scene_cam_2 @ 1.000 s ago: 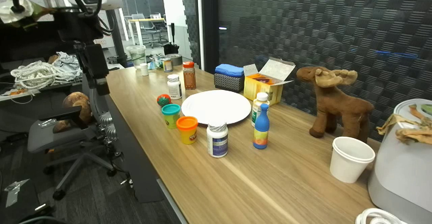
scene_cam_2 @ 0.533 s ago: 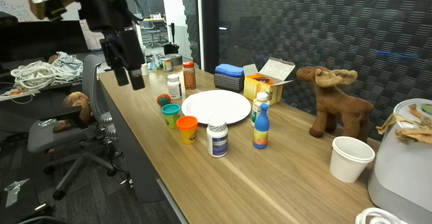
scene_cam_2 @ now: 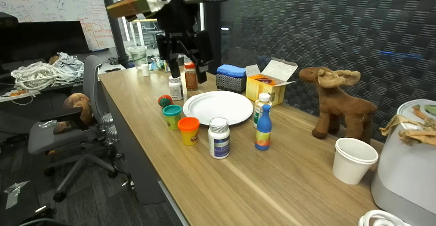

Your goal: Put the bottles and red plushy on the plate

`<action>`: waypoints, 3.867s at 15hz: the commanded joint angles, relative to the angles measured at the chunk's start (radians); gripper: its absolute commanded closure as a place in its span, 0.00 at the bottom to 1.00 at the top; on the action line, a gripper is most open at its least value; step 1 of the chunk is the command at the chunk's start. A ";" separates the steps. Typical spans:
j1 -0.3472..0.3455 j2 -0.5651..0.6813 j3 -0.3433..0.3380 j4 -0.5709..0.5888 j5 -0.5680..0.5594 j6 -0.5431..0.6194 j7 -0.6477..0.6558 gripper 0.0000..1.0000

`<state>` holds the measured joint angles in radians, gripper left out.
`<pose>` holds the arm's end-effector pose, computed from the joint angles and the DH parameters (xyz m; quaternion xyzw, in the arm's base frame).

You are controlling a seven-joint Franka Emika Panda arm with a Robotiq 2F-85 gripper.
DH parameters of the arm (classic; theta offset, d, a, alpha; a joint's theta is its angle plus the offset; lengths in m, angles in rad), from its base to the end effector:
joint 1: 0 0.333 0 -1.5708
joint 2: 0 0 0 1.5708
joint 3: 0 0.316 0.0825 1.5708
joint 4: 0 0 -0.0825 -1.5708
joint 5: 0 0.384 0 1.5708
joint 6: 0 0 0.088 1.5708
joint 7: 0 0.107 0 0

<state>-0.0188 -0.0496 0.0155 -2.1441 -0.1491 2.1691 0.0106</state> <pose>0.5364 -0.0075 0.4323 0.9968 0.0327 0.0374 0.0633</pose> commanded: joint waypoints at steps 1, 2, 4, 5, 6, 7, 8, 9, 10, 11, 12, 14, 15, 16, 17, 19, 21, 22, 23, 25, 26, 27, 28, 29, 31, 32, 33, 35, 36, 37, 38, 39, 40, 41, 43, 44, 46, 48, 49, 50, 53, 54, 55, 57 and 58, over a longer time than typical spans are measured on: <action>0.004 0.166 -0.008 0.196 -0.015 -0.007 -0.025 0.00; 0.003 0.199 -0.013 0.232 -0.031 -0.014 -0.017 0.00; -0.001 0.251 -0.025 0.286 -0.046 -0.014 -0.011 0.00; -0.003 0.274 -0.031 0.310 -0.045 -0.013 -0.013 0.00; -0.007 0.291 -0.040 0.330 -0.039 -0.015 -0.013 0.00; -0.010 0.307 -0.047 0.349 -0.031 -0.017 -0.014 0.00; -0.016 0.318 -0.057 0.361 -0.031 -0.011 -0.008 0.00; -0.019 0.330 -0.064 0.375 -0.032 -0.011 -0.005 0.00; -0.026 0.337 -0.070 0.387 -0.024 -0.010 -0.006 0.00; -0.031 0.343 -0.075 0.397 -0.020 -0.010 -0.007 0.00; -0.039 0.349 -0.079 0.403 -0.012 -0.007 -0.013 0.00; -0.049 0.361 -0.083 0.416 0.000 -0.008 -0.018 0.00; -0.055 0.366 -0.083 0.420 0.007 -0.006 -0.022 0.00; -0.063 0.376 -0.080 0.426 0.025 -0.002 -0.034 0.00; -0.068 0.382 -0.078 0.432 0.038 -0.003 -0.038 0.00; -0.077 0.400 -0.077 0.444 0.066 -0.004 -0.049 0.00; -0.084 0.417 -0.078 0.459 0.084 -0.007 -0.057 0.00; -0.088 0.426 -0.080 0.469 0.089 -0.008 -0.059 0.00; -0.091 0.434 -0.081 0.476 0.092 -0.010 -0.060 0.00; -0.097 0.450 -0.085 0.497 0.086 -0.016 -0.060 0.09; -0.100 0.455 -0.084 0.505 0.088 -0.019 -0.061 0.27; -0.104 0.460 -0.084 0.513 0.088 -0.019 -0.062 0.29; -0.107 0.466 -0.084 0.520 0.088 -0.020 -0.063 0.35; -0.109 0.469 -0.083 0.525 0.089 -0.022 -0.063 0.43; -0.109 0.472 -0.080 0.529 0.091 -0.026 -0.064 0.60; -0.108 0.472 -0.078 0.528 0.092 -0.028 -0.064 0.68; -0.106 0.471 -0.076 0.525 0.094 -0.029 -0.064 0.75; -0.102 0.471 -0.072 0.517 0.094 -0.031 -0.062 0.91; -0.096 0.469 -0.069 0.510 0.091 -0.030 -0.058 0.91; -0.091 0.468 -0.069 0.507 0.087 -0.032 -0.055 0.88; -0.083 0.465 -0.069 0.505 0.077 -0.034 -0.048 0.88; -0.076 0.463 -0.070 0.505 0.072 -0.037 -0.044 0.88; -0.062 0.456 -0.072 0.506 0.056 -0.043 -0.031 0.89; -0.049 0.451 -0.073 0.509 0.043 -0.052 -0.022 0.89; -0.014 0.436 -0.076 0.515 0.005 -0.069 0.009 0.90; 0.010 0.423 -0.078 0.516 -0.030 -0.074 0.027 0.90; 0.058 0.405 -0.084 0.523 -0.110 -0.085 0.072 0.90; 0.097 0.396 -0.087 0.535 -0.195 -0.099 0.117 0.90; 0.110 0.392 -0.082 0.539 -0.223 -0.102 0.131 0.90; 0.120 0.386 -0.075 0.541 -0.240 -0.106 0.140 0.90; 0.124 0.389 -0.046 0.545 -0.201 -0.072 0.112 0.90; 0.128 0.394 -0.043 0.551 -0.204 -0.073 0.114 0.90; 0.121 0.405 -0.035 0.556 -0.186 -0.064 0.102 0.91; 0.109 0.418 -0.021 0.567 -0.140 -0.052 0.085 0.92; 0.104 0.424 -0.016 0.573 -0.112 -0.050 0.078 0.92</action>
<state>0.1064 0.3530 -0.0208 -1.6126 -0.3262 2.1057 0.1238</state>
